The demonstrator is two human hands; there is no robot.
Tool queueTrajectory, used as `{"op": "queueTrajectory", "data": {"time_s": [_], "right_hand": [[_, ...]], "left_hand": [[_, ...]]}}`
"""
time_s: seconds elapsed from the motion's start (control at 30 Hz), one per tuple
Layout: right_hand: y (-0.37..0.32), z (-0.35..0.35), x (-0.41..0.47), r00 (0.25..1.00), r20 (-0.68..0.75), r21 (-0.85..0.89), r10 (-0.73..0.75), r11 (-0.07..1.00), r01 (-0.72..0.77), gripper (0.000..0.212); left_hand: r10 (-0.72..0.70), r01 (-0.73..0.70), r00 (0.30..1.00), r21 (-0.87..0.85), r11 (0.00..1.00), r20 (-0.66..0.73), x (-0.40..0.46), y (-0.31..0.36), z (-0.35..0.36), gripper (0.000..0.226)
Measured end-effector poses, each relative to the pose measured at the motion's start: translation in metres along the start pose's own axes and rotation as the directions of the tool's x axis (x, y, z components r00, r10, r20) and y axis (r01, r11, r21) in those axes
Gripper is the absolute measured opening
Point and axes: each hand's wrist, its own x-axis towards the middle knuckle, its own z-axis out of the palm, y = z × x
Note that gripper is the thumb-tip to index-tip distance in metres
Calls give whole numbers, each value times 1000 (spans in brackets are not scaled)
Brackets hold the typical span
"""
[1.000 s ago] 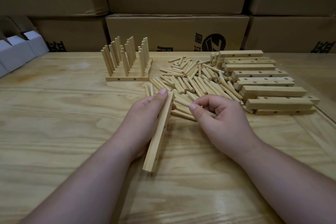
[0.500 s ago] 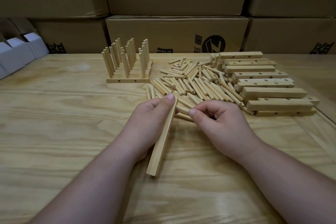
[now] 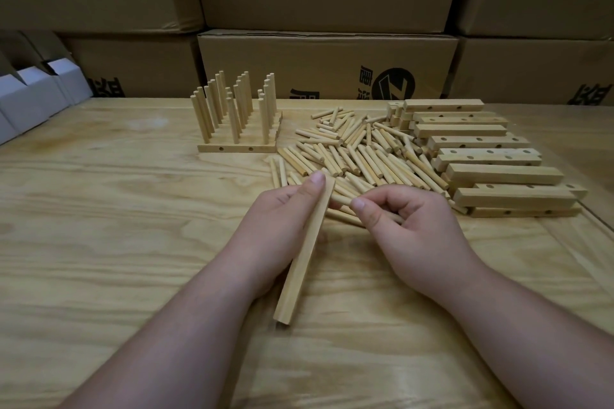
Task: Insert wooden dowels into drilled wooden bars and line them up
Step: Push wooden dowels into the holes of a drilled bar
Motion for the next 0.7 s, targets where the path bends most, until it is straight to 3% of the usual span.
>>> {"op": "queueTrajectory", "data": {"time_s": [0.1, 0.27, 0.37, 0.47, 0.5, 0.57, 0.63, 0.7], "right_hand": [[-2, 1, 1, 997, -71, 43, -1, 999, 4, 16], [-4, 0, 3, 981, -176, 193, 78, 980, -43, 14], [-5, -1, 2, 983, -150, 355, 106, 934, -46, 33], [-2, -4, 2, 988, -120, 448, 93, 893, -30, 28], [0, -5, 2, 987, -135, 392, 87, 920, -28, 28], [6, -3, 3, 988, -141, 111, 56, 993, -41, 25], [10, 2, 5, 996, -60, -184, 60, 980, -70, 18], [11, 6, 4, 997, 7, -323, 78, 944, -72, 13]], "left_hand": [[-35, 35, 999, -47, 998, 12, -1, 2, -1, 52], [-83, 80, 996, -114, 990, -21, -1, 3, 0, 33], [-124, 109, 991, -201, 973, -59, 0, 5, 0, 38], [-162, 127, 981, -284, 950, -105, 2, 6, -1, 43], [-174, 130, 978, -311, 942, -117, 3, 6, -2, 43], [-193, 136, 972, -351, 927, -134, 4, 5, -2, 45], [-206, 137, 968, -388, 912, -142, 5, 6, -2, 45], [-211, 135, 967, -416, 899, -141, 5, 7, -1, 45]]}}
